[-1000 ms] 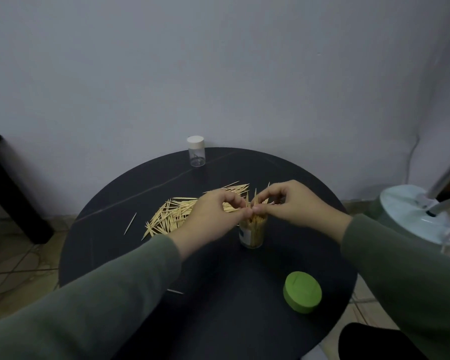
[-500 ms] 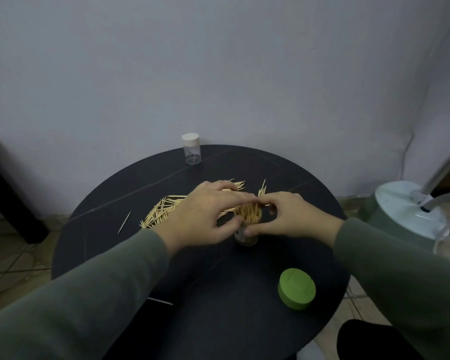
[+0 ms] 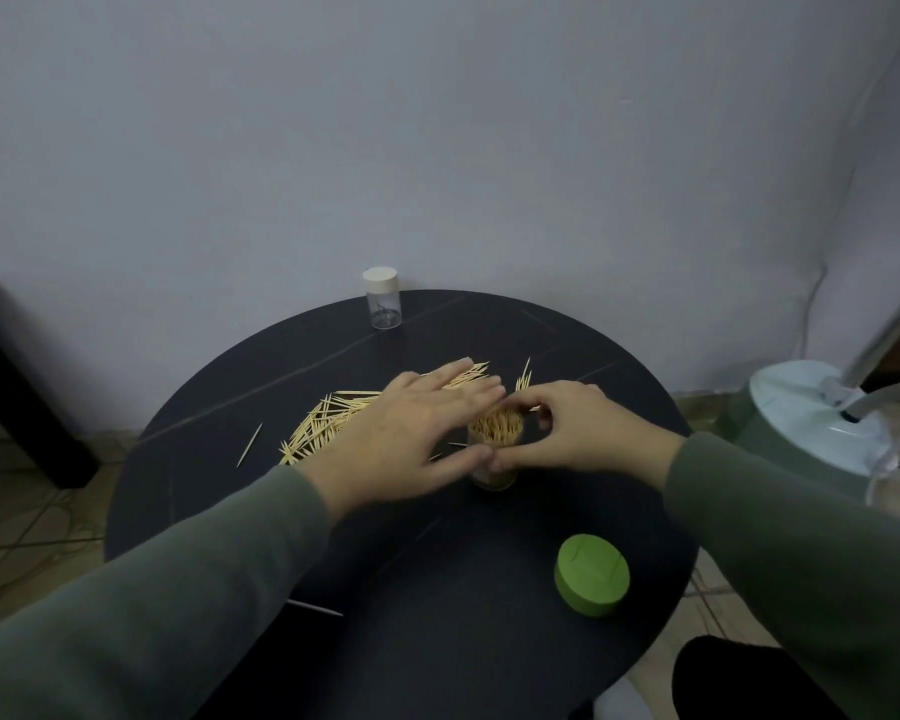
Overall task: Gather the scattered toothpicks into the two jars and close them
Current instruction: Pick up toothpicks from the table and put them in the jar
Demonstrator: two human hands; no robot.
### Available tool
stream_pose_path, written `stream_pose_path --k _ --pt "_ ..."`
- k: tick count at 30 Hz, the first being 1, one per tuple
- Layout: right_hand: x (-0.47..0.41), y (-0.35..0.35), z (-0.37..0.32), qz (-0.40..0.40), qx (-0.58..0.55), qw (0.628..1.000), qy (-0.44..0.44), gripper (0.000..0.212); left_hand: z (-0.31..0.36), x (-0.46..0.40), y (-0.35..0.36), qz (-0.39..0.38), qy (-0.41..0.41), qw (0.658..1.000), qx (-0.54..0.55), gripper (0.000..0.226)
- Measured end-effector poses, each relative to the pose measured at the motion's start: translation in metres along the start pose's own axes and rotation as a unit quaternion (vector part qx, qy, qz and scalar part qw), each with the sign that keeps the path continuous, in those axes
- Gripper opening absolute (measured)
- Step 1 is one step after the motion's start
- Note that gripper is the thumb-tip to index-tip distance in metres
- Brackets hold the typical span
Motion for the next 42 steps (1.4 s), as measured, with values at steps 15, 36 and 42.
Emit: stream_pose_path --k 15,36,42 --pt "0.004 -0.017 -0.032 0.091 0.131 0.981 -0.107 0.118 -0.014 0.004 -0.028 -0.010 -0.076 0.997 0.026 0.050" --pt "0.019 0.108 -0.177 -0.030 0.070 0.962 -0.262 0.031 -0.163 0.133 -0.056 -0.155 -0.475 0.862 -0.086 0.024" --pt "0.006 0.116 -0.169 -0.047 0.074 0.970 -0.227 0.014 -0.176 0.148 -0.046 -0.133 -0.508 0.844 -0.107 0.031"
Point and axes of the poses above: each hand's wrist, its own x-axis away from the middle knuckle, its own y-axis out of the palm, z = x × y, the point moved 8 cm from there along -x, towards the middle knuckle, and after that the axes turned 13 degrees about z, right-handed, at the moved point
